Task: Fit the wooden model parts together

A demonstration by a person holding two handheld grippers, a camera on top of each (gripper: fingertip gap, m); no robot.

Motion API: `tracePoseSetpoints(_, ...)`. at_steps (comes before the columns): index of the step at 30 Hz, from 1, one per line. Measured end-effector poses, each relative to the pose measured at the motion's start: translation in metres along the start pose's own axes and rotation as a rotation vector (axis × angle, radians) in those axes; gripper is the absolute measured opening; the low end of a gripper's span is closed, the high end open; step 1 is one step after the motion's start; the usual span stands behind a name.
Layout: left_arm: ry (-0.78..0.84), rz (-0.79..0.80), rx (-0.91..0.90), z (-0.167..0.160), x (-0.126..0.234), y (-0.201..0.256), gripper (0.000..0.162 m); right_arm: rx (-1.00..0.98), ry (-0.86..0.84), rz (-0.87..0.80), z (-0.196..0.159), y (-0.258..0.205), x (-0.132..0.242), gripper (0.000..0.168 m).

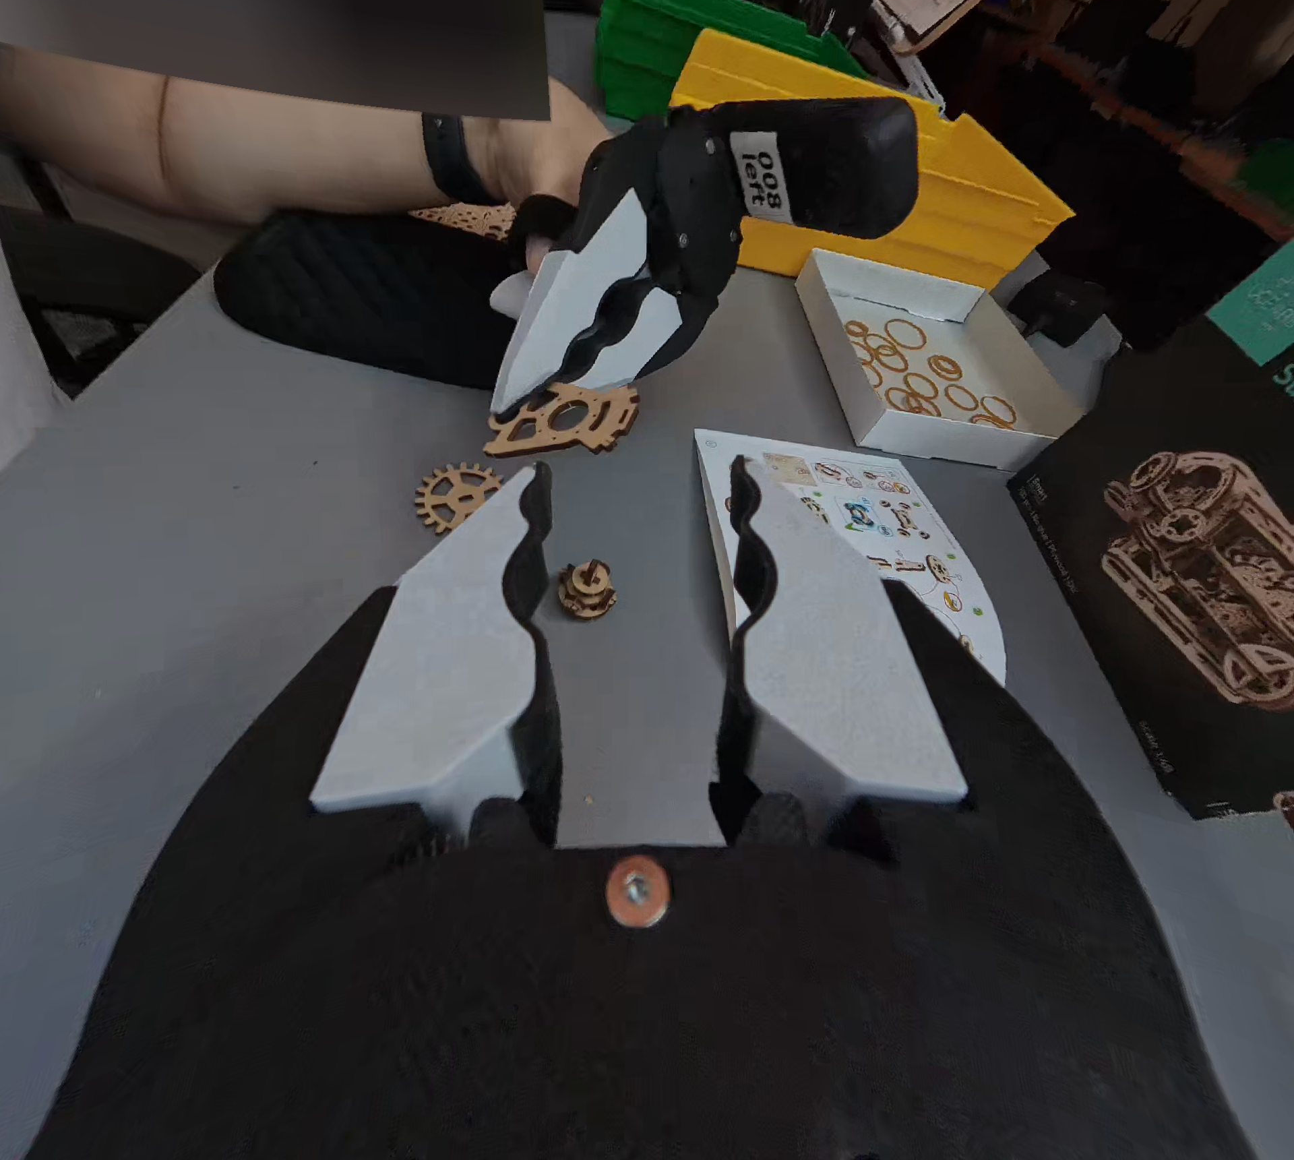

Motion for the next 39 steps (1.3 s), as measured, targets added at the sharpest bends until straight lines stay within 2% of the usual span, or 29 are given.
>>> tracePoseSetpoints(2,-0.038,-0.036,0.003,-0.003,-0.009,0.002,0.0,0.077,-0.033,0.02,0.0,-0.017,-0.006,0.052)
tracePoseSetpoints(4,-0.067,-0.02,-0.011,-0.005,-0.014,0.0,0.0,0.014,-0.001,0.062,0.008,-0.022,-0.011,0.045)
tracePoseSetpoints(8,-0.066,-0.009,-0.026,-0.005,-0.014,-0.001,0.0,-0.308,0.068,0.126,0.01,-0.002,-0.01,0.036)
tracePoseSetpoints(12,-0.089,0.084,-0.088,-0.004,-0.017,-0.009,0.0,-0.62,0.034,0.266,-0.002,0.004,-0.008,0.015)
tracePoseSetpoints(15,-0.097,0.16,-0.189,-0.001,-0.019,-0.01,0.0,-0.759,0.05,0.423,0.003,-0.006,-0.006,0.019)
tracePoseSetpoints(18,-0.082,0.147,-0.191,0.001,-0.018,-0.007,0.0,-0.736,-0.012,0.374,-0.01,-0.005,-0.011,0.022)
tracePoseSetpoints(21,-0.085,0.159,-0.173,0.0,-0.017,-0.013,0.0,-0.754,-0.025,0.468,-0.007,-0.017,-0.013,0.022)
tracePoseSetpoints(26,-0.112,0.163,-0.196,-0.003,-0.021,-0.012,0.0,-0.77,-0.12,0.451,-0.02,-0.025,-0.026,0.022)
tracePoseSetpoints(28,-0.133,0.187,-0.221,-0.005,-0.023,-0.013,0.0,-0.763,-0.107,0.491,-0.016,-0.031,-0.027,0.002)
tracePoseSetpoints(34,-0.135,0.162,-0.217,-0.005,-0.025,-0.012,0.0,-0.769,-0.122,0.519,-0.016,-0.035,-0.025,0.001)
tracePoseSetpoints(39,-0.112,0.123,-0.191,-0.005,-0.022,-0.011,0.003,-0.836,-0.056,0.53,-0.016,-0.024,-0.018,0.001)
Point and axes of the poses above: each gripper's, where its closed fingertips meet, x back along the fingers, z out of its top, y = z × x across the jaws, the point moved 1 cm from there along x, back along the fingers, and after that the axes turned 11 degrees about -y, right-handed, at the moved point
